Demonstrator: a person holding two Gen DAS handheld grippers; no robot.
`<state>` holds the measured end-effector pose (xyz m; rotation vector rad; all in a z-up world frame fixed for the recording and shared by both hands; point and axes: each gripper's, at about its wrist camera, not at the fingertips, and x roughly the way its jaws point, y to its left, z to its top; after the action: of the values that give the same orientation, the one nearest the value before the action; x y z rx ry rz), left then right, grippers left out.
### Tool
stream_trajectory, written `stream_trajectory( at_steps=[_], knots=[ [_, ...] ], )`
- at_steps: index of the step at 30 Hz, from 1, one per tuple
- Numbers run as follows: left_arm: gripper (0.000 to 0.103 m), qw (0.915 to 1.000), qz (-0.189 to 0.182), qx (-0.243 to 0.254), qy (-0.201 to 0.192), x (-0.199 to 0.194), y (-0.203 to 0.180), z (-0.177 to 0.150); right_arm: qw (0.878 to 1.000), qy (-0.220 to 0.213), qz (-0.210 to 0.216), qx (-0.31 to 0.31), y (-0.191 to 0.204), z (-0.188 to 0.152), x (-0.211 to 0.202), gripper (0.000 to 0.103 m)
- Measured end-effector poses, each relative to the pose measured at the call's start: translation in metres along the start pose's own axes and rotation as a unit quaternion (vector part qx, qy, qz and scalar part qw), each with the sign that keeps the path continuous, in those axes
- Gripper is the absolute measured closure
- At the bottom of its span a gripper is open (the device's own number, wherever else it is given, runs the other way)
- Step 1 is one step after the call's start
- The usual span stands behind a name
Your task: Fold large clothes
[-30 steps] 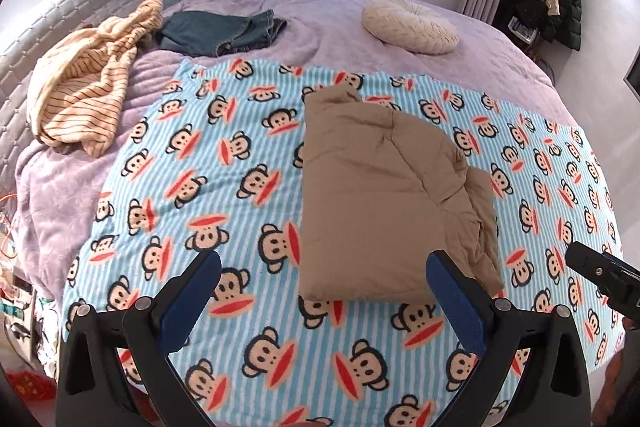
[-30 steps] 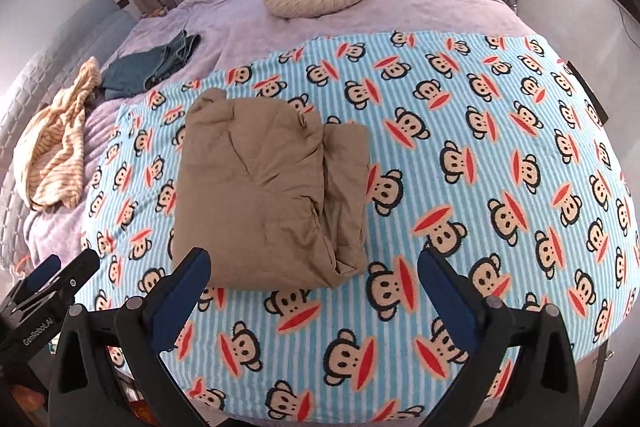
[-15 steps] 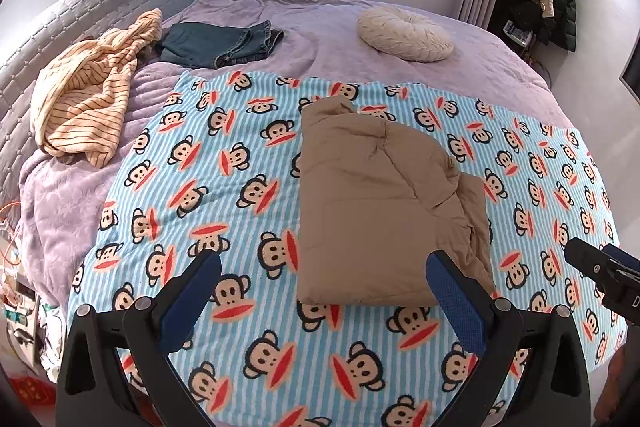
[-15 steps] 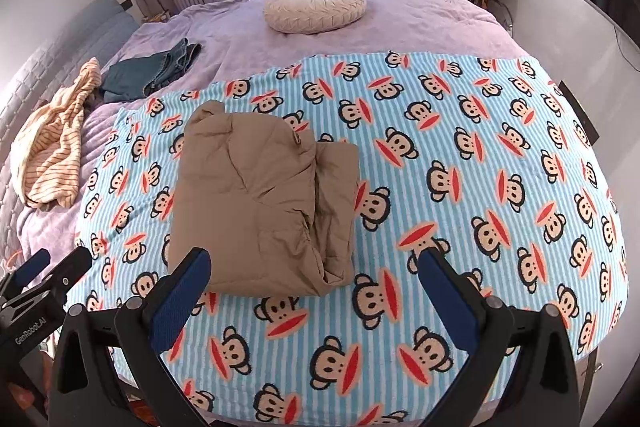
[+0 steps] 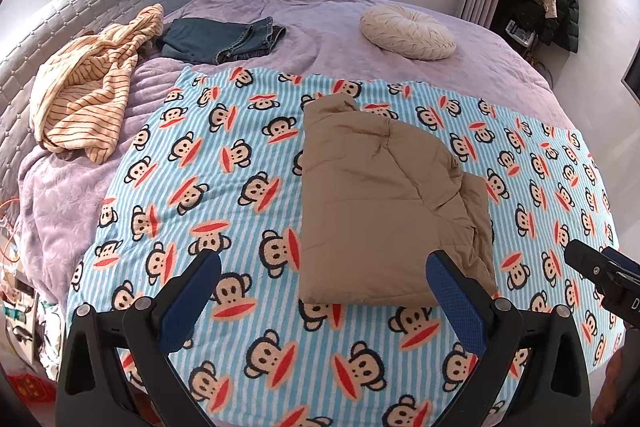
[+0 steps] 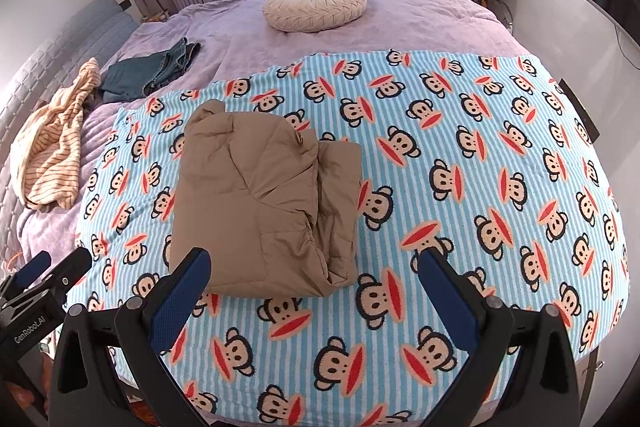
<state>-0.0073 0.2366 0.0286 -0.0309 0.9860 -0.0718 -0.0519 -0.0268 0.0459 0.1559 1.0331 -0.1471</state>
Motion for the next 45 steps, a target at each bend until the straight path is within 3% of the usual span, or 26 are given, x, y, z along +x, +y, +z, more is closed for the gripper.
stream_trajectory(
  at_steps=[45],
  knots=[
    [0.000,1.0000,-0.002,0.000,0.003,0.0064,0.0051,0.0008,1.000,0.001,0.000,-0.001,0.0008,0.0008,0.0012,0.000]
  ],
)
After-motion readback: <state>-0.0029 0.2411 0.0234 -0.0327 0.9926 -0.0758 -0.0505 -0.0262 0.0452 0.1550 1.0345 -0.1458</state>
